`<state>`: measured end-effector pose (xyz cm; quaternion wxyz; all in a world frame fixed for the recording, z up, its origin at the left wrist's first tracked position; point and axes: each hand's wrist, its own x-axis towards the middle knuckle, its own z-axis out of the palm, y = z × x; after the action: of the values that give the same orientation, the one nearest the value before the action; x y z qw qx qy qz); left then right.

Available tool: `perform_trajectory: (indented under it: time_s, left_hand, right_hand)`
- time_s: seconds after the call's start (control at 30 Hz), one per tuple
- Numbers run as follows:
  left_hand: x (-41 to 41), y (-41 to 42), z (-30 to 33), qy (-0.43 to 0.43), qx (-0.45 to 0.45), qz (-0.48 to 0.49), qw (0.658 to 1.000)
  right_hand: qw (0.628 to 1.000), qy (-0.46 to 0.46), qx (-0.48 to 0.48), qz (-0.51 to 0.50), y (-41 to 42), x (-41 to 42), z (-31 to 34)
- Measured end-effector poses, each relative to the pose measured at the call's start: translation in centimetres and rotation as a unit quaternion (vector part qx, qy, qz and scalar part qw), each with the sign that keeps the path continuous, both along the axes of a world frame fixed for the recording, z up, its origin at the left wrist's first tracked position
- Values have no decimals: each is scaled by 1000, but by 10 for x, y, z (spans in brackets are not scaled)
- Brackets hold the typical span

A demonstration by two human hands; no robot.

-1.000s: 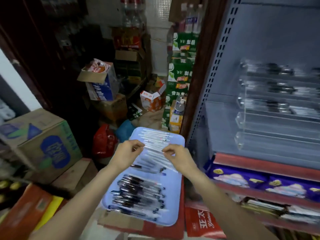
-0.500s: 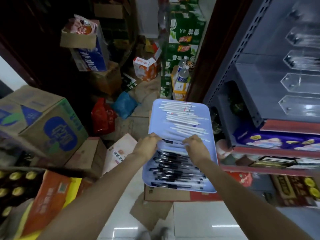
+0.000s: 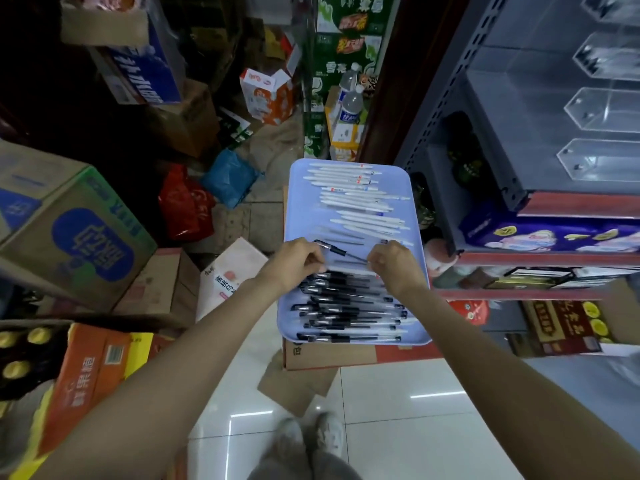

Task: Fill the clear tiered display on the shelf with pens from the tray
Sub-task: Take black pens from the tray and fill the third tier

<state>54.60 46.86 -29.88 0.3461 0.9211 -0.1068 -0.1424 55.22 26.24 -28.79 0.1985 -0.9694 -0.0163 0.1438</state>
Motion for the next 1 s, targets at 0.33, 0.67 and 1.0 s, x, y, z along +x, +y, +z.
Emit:
perform_trajectory:
  time_s: [0.33,0.67,1.0]
  left_hand:
    - [-10,6,5,46,-15,-10,999]
    - [-17,-2,12,12,-207,124,970]
    - [-1,-63,87,118,-511,304,796]
  right_hand:
    - [999,12,25,22,-10,-17,8]
    - [994,-39,104,10,-18,-28,20]
    - [870,-86,442,-201,-44,-27,78]
